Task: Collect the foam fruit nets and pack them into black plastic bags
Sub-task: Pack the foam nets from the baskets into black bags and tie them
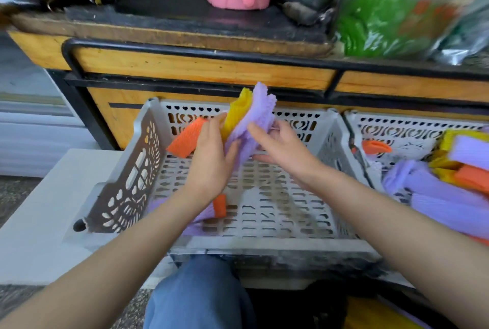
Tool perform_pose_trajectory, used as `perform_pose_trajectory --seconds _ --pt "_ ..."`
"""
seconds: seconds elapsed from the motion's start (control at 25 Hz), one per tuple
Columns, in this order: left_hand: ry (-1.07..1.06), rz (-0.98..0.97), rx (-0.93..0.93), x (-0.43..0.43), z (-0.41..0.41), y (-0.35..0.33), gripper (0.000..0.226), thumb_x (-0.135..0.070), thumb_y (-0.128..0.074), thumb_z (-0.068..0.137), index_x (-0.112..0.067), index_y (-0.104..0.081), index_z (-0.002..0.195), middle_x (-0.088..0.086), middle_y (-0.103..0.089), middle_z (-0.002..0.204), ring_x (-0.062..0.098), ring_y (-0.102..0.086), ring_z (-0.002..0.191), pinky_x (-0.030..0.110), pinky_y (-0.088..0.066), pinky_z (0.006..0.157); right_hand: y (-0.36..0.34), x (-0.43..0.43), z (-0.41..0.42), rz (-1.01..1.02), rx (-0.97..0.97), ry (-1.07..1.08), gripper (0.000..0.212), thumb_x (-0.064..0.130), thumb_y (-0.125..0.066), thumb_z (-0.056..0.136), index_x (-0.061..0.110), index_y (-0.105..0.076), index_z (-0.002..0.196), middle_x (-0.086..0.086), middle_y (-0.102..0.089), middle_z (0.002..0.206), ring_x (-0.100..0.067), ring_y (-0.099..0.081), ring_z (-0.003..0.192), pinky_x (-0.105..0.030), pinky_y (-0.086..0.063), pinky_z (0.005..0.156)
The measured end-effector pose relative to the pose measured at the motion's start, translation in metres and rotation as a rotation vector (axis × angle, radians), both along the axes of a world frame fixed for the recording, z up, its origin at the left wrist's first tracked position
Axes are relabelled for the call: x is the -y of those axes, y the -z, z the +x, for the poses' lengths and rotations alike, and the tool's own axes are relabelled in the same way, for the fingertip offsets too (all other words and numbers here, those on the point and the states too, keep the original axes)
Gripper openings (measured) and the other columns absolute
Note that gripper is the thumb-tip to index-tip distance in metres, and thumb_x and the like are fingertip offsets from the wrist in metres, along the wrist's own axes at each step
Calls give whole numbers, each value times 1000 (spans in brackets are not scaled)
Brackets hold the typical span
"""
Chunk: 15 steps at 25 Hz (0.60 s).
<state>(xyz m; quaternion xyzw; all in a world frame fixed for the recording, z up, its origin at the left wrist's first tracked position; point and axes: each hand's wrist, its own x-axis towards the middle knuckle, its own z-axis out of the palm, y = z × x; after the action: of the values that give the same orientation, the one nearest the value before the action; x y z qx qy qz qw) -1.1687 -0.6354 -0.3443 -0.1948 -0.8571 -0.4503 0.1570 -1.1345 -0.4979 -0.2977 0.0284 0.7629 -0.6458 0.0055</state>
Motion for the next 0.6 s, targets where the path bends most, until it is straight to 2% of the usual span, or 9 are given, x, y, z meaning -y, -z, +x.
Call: perform_pose_trajectory --seconds 0.04,0.12,0.24,0.36,0.4,0.48,0.56,0.6 --pt "22 3 -15 -6 9 -3 46 -12 -56 90 -1 -41 133 10 -49 124 21 -43 116 16 -29 95 -10 -1 10 -14 -14 -4 30 32 -57 91 9 -56 111 -9 -67 110 -21 -66 99 -43 -53 90" --pt "60 -4 -82 -18 29 -13 56 -23 -51 90 -1 -35 139 14 -41 135 20 -35 126 12 -20 105 -28 -8 30 -32 -58 17 36 34 -59 90 2 -62 106 -18 -69 105 -32 -65 99 -48 -52 90" --pt "138 -28 -187 -34 61 -30 55 -33 -34 93 -5 -37 140 15 -37 139 20 -30 129 17 -17 107 -49 -25 60 -55 -64 133 29 37 -67 84 11 -68 97 -17 -71 100 -29 -68 93 -51 -50 92" --pt "232 -15 -263 -48 90 -46 46 -28 -30 97 -11 -47 136 14 -43 133 24 -38 123 24 -25 104 -60 -46 93 -57 -114 265 16 29 -70 82 14 -67 89 -15 -72 90 -21 -69 80 -44 -54 83" --pt "273 15 -279 -52 98 -51 42 -24 -32 98 -12 -51 134 13 -46 130 24 -40 122 26 -28 104 -65 -53 104 -64 -144 317 9 22 -70 83 15 -66 82 -9 -72 80 -15 -67 71 -38 -56 75" --pt "342 109 -278 -61 113 -62 34 -15 -42 96 -18 -55 127 3 -46 125 19 -43 119 32 -36 102 -74 -69 127 -61 -184 412 10 15 -69 83 17 -63 75 2 -69 67 -8 -63 59 -30 -56 63" --pt "345 205 -230 -72 127 -75 39 -10 -56 91 -26 -48 125 -9 -41 120 13 -44 117 38 -43 96 -79 -84 149 -67 -191 452 3 14 -68 84 12 -66 86 -1 -69 72 -9 -65 61 -30 -59 62" --pt "327 236 -188 -78 135 -81 48 -10 -62 87 -29 -42 127 -12 -38 121 13 -44 117 38 -44 97 -81 -91 160 -58 -197 463 10 14 -67 84 9 -66 93 -3 -69 76 -9 -66 62 -30 -59 62"
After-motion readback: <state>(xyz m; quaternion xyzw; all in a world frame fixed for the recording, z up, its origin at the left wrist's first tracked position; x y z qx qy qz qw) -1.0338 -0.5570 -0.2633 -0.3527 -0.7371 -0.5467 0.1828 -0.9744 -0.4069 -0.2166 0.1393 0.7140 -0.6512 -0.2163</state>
